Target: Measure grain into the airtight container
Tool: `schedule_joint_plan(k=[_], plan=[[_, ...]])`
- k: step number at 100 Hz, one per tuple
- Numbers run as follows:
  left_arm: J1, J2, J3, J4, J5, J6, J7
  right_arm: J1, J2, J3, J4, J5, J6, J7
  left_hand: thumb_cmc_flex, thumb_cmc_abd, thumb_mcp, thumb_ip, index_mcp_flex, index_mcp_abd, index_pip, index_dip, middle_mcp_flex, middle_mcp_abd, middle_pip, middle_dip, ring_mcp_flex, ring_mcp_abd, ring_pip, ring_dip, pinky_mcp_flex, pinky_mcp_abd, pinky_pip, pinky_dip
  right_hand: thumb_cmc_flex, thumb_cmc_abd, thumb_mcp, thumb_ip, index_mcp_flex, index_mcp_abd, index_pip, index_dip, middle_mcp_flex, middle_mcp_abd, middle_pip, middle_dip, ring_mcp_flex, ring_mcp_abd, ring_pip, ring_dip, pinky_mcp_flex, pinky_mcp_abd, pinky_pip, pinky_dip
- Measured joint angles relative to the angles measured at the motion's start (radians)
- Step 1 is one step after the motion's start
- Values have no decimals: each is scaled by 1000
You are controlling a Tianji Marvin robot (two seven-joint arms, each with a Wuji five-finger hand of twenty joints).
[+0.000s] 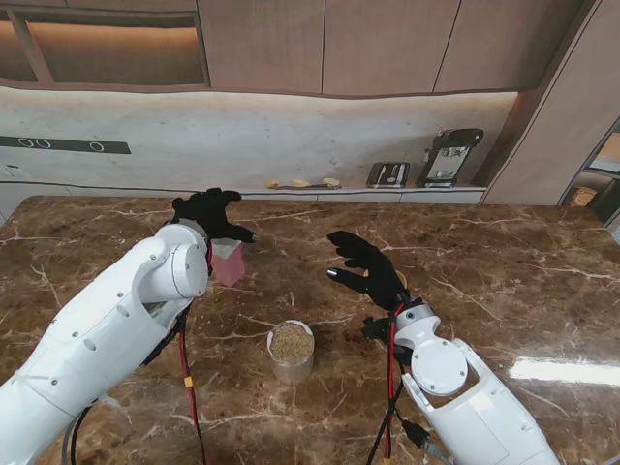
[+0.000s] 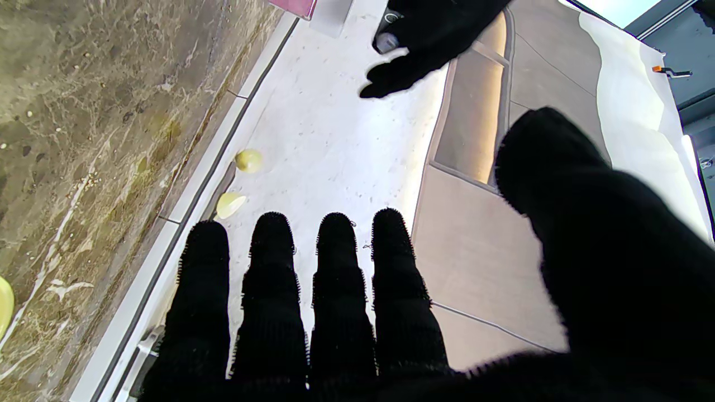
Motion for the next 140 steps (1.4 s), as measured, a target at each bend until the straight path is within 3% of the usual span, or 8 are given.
schedule_joint_plan(k=[12, 36, 77, 107, 110, 116, 121, 140], plan=[[48, 1, -63, -75, 43, -145, 51, 0, 0, -2, 0, 0, -2, 1, 0, 15, -47, 10, 31, 37, -56, -56, 0, -7, 0, -39, 0, -44, -9, -21, 14, -118, -63, -45, 0, 0, 0, 0, 0, 0, 0, -1, 0, 0, 0, 0, 0, 0, -2, 0, 1, 0, 0, 0], [171, 9, -165, -303, 9, -237, 32, -4, 2, -1, -7, -15, -6, -1, 4, 85, -157, 30, 122, 136, -121, -94, 1, -7, 0, -90, 0, -78, -20, -51, 52, -318, -43, -30, 0, 0, 0, 0, 0, 0, 0, -2, 0, 0, 0, 0, 0, 0, -2, 0, 2, 0, 0, 0], [496, 11, -288, -484, -87, -492, 93, -47, 22, 34, -75, -95, 65, 37, 31, 107, -207, 31, 137, 153, -133, -95, 22, 0, 1, -99, 6, -80, -20, -56, 57, -356, 147, 57, -1, 3, -13, 0, 0, 0, 0, -9, 0, 0, 0, 0, 0, 0, -3, 0, 5, 0, 0, 0], [672, 11, -347, -501, -173, -642, 128, -116, 60, 122, -209, -309, 138, 123, 122, 53, -206, 43, 132, 170, -145, -95, 22, 9, 1, -99, 6, -80, -20, -56, 67, -388, 170, 67, -1, 14, -14, 0, 0, 0, 0, -9, 0, 0, 0, 0, 2, 0, -3, 0, 39, -20, 1, 0], [689, 11, -357, -501, -184, -653, 127, -128, 65, 135, -224, -344, 142, 125, 119, 42, -183, 43, 131, 172, -145, -95, 22, 10, 1, -99, 6, -80, -19, -56, 67, -388, 170, 67, -1, 14, -14, 0, 0, 0, 0, -9, 0, 0, 0, 0, 2, -1, -3, 0, 44, -27, 1, 0], [716, 11, -373, -498, -193, -673, 128, -152, 73, 156, -251, -386, 150, 132, 61, -50, 109, 53, 117, 174, -146, -105, 18, 10, 1, -99, 6, -80, -20, -56, 67, -389, 171, 67, -1, 14, -11, 0, 0, 0, 0, -9, 1, 0, 0, 0, 25, -11, 6, 0, 63, -37, 6, 0], [734, 11, -383, -492, -207, -688, 127, -173, 80, 172, -270, -403, 159, 139, 50, -98, 240, 26, 117, 175, -146, -105, 18, 12, 1, -99, 6, -84, -20, -56, 67, -390, 172, 67, -1, 4, 14, 0, 0, 0, 0, -9, 10, 0, 6, 0, 26, -11, 10, 0, 75, -38, 25, 0], [762, 23, -416, -451, -270, -762, 43, -241, 100, 221, -321, -523, 194, 158, 50, -195, 431, -8, 33, 188, -168, -120, 1, 14, -8, -113, 2, -103, -20, -68, 67, -421, 181, 67, 0, -11, 50, 0, 1, 0, 0, -9, 11, 0, 15, 0, 56, -12, 22, 0, 88, -40, 54, 0]])
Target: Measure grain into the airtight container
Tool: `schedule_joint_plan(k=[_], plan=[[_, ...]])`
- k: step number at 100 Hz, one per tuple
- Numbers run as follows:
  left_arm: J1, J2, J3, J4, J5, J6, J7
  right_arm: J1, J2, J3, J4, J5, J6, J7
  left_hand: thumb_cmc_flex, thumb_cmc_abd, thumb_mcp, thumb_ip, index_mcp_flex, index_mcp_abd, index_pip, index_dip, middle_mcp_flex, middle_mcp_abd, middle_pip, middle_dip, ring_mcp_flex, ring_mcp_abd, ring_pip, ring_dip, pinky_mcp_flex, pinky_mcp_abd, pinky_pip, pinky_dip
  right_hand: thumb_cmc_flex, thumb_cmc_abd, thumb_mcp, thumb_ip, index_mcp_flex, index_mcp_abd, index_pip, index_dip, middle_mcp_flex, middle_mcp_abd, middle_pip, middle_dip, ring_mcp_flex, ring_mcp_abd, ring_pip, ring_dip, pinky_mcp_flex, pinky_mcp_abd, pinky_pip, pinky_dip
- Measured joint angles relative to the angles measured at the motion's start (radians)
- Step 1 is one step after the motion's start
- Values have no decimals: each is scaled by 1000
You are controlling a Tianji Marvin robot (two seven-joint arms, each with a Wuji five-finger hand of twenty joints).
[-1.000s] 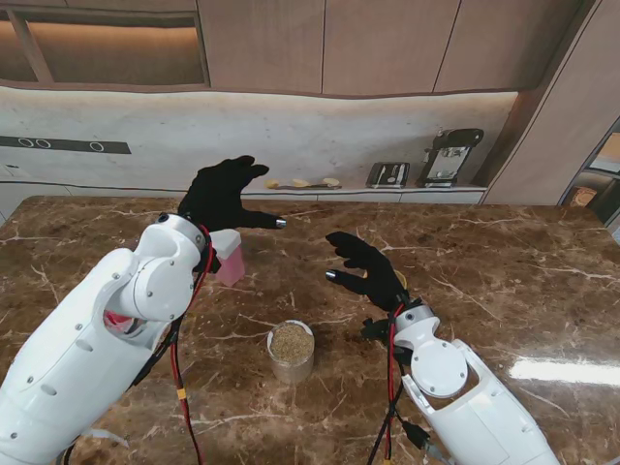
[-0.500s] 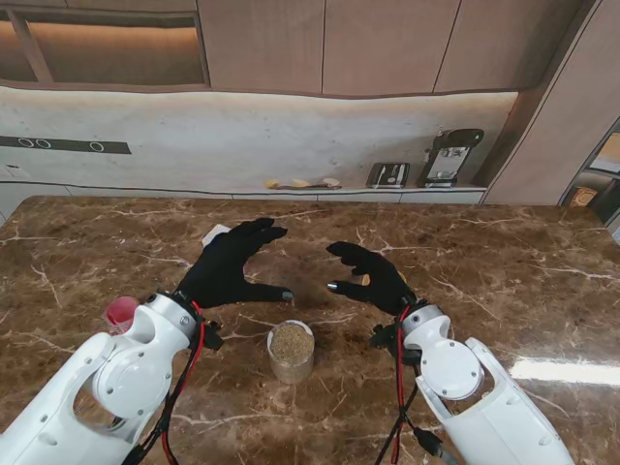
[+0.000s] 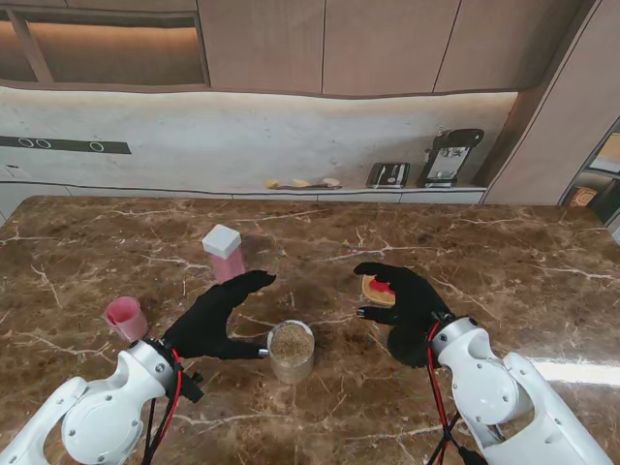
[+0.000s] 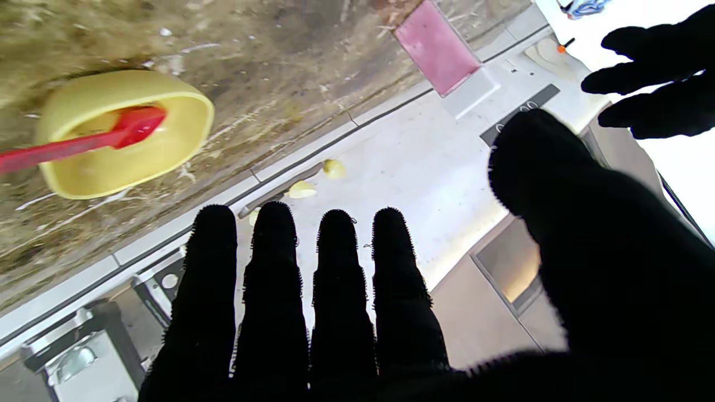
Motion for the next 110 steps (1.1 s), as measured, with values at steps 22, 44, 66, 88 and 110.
schedule_joint_plan(k=[22, 44, 66, 88, 110], plan=[[-9, 8, 20, 81, -59, 4, -6, -67, 4, 24, -25, -9, 4, -27, 0, -11, 35, -11, -90, 11, -14, -1, -11, 0, -56, -38, 0, -13, 0, -2, 0, -8, 0, 0, 0, -11, 14, 0, 0, 0, 0, 0, 10, 0, 18, 0, 0, -1, 1, 0, -1, -2, 13, -11], [-63, 22, 64, 185, -147, 4, -113, -103, 4, 32, -44, -10, 5, -41, 0, -11, 52, -11, -111, 14, -151, 2, -22, -1, -108, -53, -12, -37, 0, -17, 0, -28, -62, -25, 0, -12, 14, 0, 0, 0, 0, 0, 10, 0, 18, 0, 0, -1, 3, 0, -3, -2, 15, -12], [-87, 22, 97, 245, -141, 39, -91, -124, 4, 45, -66, -31, 3, -50, 0, -11, 52, -11, -111, 15, -163, -12, -22, -2, -108, -53, -12, -46, 0, -18, 0, -35, -64, -35, 0, -12, 14, 0, 0, 0, 0, 0, 10, -1, 18, 0, 0, -1, 3, 0, -9, -2, 15, -14], [-132, 22, 149, 305, -131, 52, -88, -136, 5, 57, -81, -114, 13, -50, 0, -11, 52, -12, -111, 9, -165, -49, -22, -11, -108, -53, -12, -48, 0, -18, 0, -37, -90, -45, 0, -12, 14, 0, 0, 0, 0, 0, 11, -4, 18, 0, 0, -8, 3, 0, -9, -2, 27, -24], [-186, 19, 208, 370, -136, 61, -57, -146, 13, 68, -88, -188, 60, -42, 1, -11, 52, -19, -111, -32, -165, -61, -22, -18, -108, -53, -12, -94, 0, -18, -10, -109, -113, -54, 0, -36, 16, 0, 0, 0, 0, 0, 25, -6, 24, 15, 14, -10, 21, 3, 2, -2, 43, -24]])
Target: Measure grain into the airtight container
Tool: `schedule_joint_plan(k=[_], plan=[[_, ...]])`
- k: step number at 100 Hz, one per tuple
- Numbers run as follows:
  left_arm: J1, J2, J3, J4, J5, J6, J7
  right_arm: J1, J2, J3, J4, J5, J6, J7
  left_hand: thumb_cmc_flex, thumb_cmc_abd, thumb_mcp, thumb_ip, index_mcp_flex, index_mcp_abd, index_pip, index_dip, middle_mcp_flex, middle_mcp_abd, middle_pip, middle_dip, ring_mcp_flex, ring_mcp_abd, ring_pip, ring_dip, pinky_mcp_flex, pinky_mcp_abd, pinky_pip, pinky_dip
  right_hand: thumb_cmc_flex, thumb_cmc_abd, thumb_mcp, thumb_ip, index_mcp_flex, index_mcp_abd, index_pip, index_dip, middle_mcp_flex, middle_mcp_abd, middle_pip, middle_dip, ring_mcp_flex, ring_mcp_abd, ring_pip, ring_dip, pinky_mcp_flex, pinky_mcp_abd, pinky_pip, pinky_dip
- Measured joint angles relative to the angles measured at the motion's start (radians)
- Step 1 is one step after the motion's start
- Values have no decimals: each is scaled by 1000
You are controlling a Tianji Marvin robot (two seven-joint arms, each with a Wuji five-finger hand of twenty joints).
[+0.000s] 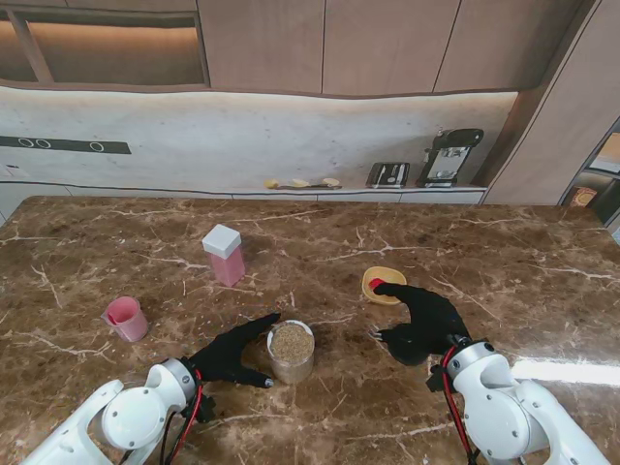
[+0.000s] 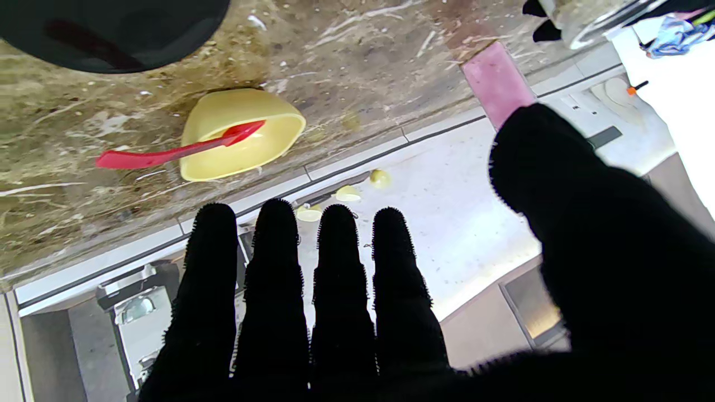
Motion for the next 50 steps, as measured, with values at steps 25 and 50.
schedule_joint_plan(k=[25, 50], plan=[[-58, -18, 69, 60, -32, 0, 50, -5, 9, -9, 4, -119, 93, 0, 0, 0, 0, 0, 0, -64, 1, 10, 0, -2, 0, 0, -12, -46, -2, 0, -10, -51, -73, -26, 1, -77, 56, 0, 0, 5, 16, 0, 11, -2, 65, 81, 40, -10, 67, 73, 28, -2, 50, 0], [-92, -25, 107, 93, -49, -7, 47, -12, 17, -20, 15, -169, 178, 29, 0, 0, -2, 0, 0, -98, 3, 102, -25, -6, -13, 16, -67, -76, -38, 0, -35, -83, -204, -56, 1, -116, 71, 0, -15, 26, 34, 15, -41, -3, 89, 118, 38, -10, 67, 85, 12, -4, 50, 0]])
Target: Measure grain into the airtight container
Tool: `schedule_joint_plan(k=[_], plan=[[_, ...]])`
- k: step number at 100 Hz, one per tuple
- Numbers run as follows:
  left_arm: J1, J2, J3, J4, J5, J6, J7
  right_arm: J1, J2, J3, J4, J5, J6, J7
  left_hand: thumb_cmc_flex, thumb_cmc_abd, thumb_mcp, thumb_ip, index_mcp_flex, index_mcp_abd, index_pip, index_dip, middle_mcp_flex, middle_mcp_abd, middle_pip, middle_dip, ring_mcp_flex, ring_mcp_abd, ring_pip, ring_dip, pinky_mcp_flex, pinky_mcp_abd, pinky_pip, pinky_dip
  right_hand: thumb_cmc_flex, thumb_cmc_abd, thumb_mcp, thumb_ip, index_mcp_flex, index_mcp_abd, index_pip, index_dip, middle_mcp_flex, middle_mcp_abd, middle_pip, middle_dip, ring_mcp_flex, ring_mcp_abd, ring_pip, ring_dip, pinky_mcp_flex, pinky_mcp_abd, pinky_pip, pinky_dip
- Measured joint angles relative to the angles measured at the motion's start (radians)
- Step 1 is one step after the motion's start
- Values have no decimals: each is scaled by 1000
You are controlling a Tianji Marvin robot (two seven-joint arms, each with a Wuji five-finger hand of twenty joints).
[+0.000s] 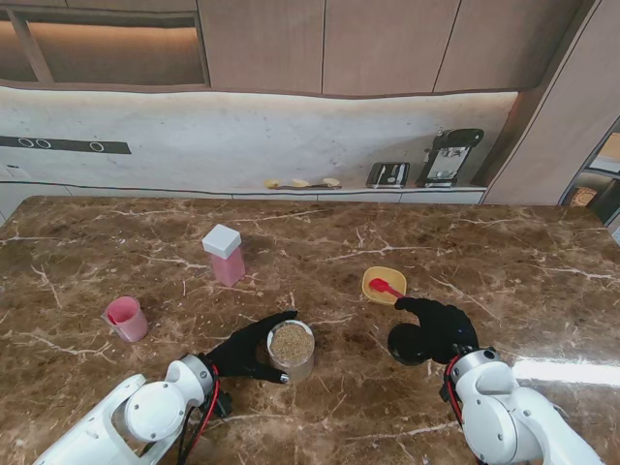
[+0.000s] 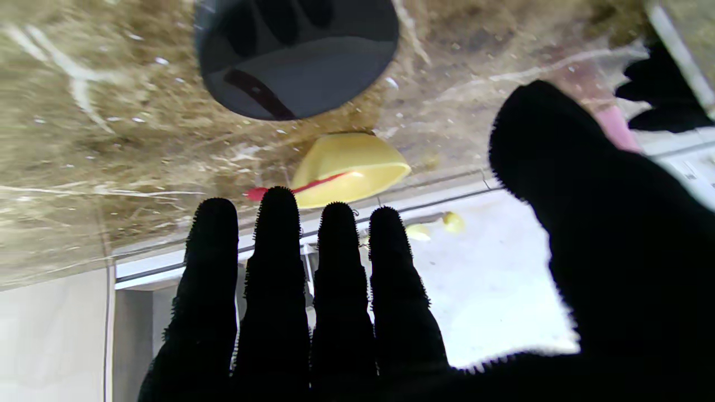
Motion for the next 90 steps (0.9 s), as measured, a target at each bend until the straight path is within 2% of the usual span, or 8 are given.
schedule_joint_plan(k=[22, 29, 36, 52, 64, 74, 90], plan=[[-25, -2, 22, 27, -5, -15, -1, 9, 12, -37, 24, -92, 81, 23, 0, 0, -13, 0, 0, -8, 39, 120, 0, -6, -1, 41, -10, -17, -23, 0, -2, -18, -63, -1, -1, -3, 6, 0, -29, 21, -6, 39, -61, 0, 16, 34, -41, -10, 9, 4, -16, -7, -1, -1], [-28, -4, 25, 31, -11, -15, 2, 15, 15, -47, 29, -124, 99, 51, 0, 0, -13, 0, 0, -9, 50, 145, -9, -7, -14, 42, -11, -18, -24, 4, -2, -19, -75, 2, -3, -10, 7, 0, -41, 24, -9, 49, -72, 0, 16, 36, -37, -10, 15, 6, -16, -8, -1, -1], [-28, -6, 25, 32, -11, -16, 2, 21, 19, -58, 32, -145, 111, 78, 0, 0, -13, 0, 0, -10, 50, 146, -10, -8, -23, 42, -14, -18, -24, 4, -2, -19, -83, 3, -3, -10, 7, 0, -41, 24, -9, 51, -72, 0, 16, 36, -37, -10, 15, 14, -16, -8, -1, -1], [-23, -7, 22, 33, -6, -23, 7, 40, 24, -93, 55, -181, 146, 64, 0, 1, -13, 0, 0, -10, 50, 146, -17, -9, -26, 43, -15, -18, -25, 5, -2, -19, -98, 4, -5, -10, 7, 0, -82, 27, -36, 52, -111, -1, 18, 37, -62, -11, 12, 15, -16, -16, -1, -1], [-16, -7, 23, 32, -6, -30, 12, 52, 25, -108, 67, -197, 167, 74, 0, 2, -13, 0, 0, -10, 50, 147, -17, -9, -26, 52, -18, -18, -25, 6, -6, -19, -142, 4, -5, -10, 7, 0, -93, 37, -71, 47, -143, -1, 16, 37, -75, -11, 24, 15, -16, -17, -2, -1], [-17, -7, 31, 36, -17, -34, 22, 61, 28, -119, 78, -247, 173, 92, 0, 2, -13, 0, 0, -10, 50, 147, -17, -9, -26, 57, -18, -18, -25, 6, -10, -19, -153, 4, -17, -12, 7, 0, -105, 40, -85, 37, -157, -1, 14, 37, -76, -11, 24, 15, -16, -17, -2, -1], [-19, -7, 39, 38, -17, -37, 24, 70, 33, -130, 85, -237, 178, 120, 0, 3, -13, 0, 0, -10, 50, 147, -17, -9, -26, 63, -18, -18, -25, 8, -14, -19, -164, 4, -37, -46, 20, 0, -134, 62, -112, 35, -158, 2, 14, 37, -86, -11, 22, 15, -11, -17, -2, -1]])
